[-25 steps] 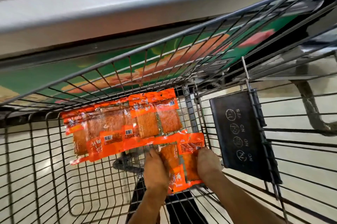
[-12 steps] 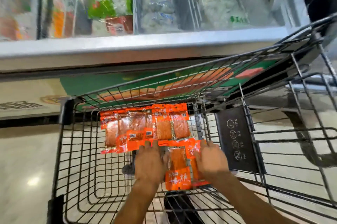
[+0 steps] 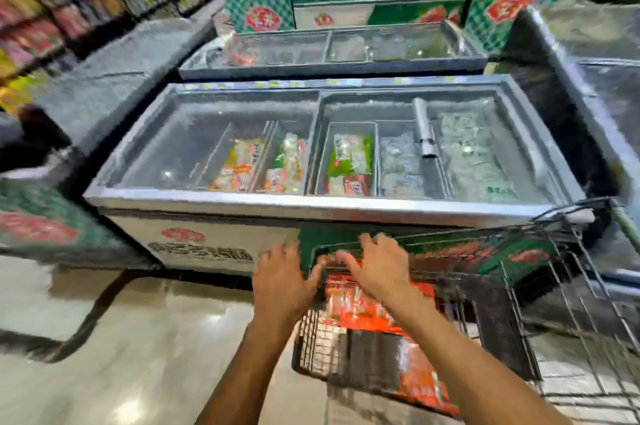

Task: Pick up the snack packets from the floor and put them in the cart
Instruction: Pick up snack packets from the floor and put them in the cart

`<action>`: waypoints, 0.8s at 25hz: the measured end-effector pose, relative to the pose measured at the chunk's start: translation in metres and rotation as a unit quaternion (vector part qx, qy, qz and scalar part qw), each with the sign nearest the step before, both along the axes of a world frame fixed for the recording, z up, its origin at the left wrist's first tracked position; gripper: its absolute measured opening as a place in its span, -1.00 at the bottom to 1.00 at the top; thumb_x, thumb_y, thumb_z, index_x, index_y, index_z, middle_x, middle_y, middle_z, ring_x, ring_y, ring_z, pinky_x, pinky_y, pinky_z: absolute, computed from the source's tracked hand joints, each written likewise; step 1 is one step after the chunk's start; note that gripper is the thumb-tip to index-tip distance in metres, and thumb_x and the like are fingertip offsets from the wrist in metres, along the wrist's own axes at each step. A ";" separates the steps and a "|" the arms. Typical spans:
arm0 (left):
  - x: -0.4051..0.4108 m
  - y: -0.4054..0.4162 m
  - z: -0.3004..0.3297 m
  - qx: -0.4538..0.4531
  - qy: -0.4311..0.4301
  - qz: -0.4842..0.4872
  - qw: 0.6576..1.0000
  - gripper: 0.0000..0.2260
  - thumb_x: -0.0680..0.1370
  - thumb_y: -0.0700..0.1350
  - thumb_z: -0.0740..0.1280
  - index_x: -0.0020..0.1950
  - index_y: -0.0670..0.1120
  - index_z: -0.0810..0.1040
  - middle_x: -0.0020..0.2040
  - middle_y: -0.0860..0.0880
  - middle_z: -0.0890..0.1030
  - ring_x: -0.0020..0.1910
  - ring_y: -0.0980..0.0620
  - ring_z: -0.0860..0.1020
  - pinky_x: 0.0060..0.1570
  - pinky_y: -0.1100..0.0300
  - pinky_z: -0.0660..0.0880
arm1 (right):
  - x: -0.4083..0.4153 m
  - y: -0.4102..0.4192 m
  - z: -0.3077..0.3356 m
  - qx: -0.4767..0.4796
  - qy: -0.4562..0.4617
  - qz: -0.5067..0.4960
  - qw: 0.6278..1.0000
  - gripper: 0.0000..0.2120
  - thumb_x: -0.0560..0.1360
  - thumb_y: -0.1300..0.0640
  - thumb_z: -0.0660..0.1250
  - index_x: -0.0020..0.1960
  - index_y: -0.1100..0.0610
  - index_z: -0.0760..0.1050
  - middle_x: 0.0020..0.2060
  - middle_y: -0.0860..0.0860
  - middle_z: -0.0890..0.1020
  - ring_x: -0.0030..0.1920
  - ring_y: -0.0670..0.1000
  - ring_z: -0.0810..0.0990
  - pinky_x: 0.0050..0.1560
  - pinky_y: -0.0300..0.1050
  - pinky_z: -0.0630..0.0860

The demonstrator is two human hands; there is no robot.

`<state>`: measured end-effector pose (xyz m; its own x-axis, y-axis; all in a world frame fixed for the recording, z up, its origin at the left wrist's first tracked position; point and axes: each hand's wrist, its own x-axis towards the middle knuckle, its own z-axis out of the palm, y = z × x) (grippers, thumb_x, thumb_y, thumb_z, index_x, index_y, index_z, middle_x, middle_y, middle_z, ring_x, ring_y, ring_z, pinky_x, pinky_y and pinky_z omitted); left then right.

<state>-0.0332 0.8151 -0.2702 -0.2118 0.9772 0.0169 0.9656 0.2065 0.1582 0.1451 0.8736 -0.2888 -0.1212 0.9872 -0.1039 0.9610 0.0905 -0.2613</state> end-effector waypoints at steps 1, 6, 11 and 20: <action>-0.025 -0.009 0.020 0.009 0.011 0.026 1.000 -0.35 0.53 0.41 0.10 0.38 -0.03 0.49 0.32 -0.11 0.55 0.29 -0.16 0.49 0.28 -0.05 0.45 | -0.024 -0.002 0.022 0.003 0.003 0.028 1.000 -0.16 0.47 -0.50 -0.12 0.42 0.06 0.43 0.24 0.18 0.55 0.26 0.25 0.52 0.21 0.14 0.49; -0.148 -0.073 0.076 0.046 0.066 0.166 0.983 -0.34 0.51 0.43 0.12 0.38 0.00 0.51 0.30 -0.10 0.58 0.26 -0.18 0.52 0.21 -0.06 0.47 | -0.156 -0.013 0.076 0.012 0.011 0.200 0.980 -0.24 0.51 -0.47 -0.01 0.40 0.08 0.40 0.29 0.22 0.51 0.31 0.28 0.48 0.23 0.20 0.49; -0.242 -0.213 0.097 0.070 0.096 0.345 0.931 -0.34 0.47 0.43 0.08 0.30 0.02 0.58 0.21 -0.05 0.62 0.15 -0.18 0.58 0.05 -0.06 0.52 | -0.310 -0.079 0.096 0.026 0.046 0.389 0.920 -0.22 0.48 -0.47 -0.08 0.50 -0.01 0.31 0.37 0.17 0.48 0.33 0.27 0.47 0.26 0.15 0.45; -0.374 -0.504 0.094 0.080 0.095 0.576 0.808 -0.32 0.48 0.44 0.08 0.39 0.03 0.52 0.39 -0.03 0.54 0.30 -0.19 0.51 0.24 -0.12 0.44 | -0.523 -0.309 0.109 0.015 0.080 0.558 0.826 -0.36 0.56 -0.39 0.10 0.36 0.08 0.42 0.20 0.15 0.55 0.17 0.23 0.55 0.07 0.10 0.53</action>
<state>-0.4075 0.3110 -0.1765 -0.9577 0.1165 0.2631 0.1581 0.9771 0.1427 -0.3774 0.5643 -0.1799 -0.9669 0.2540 0.0243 0.2288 0.9050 -0.3586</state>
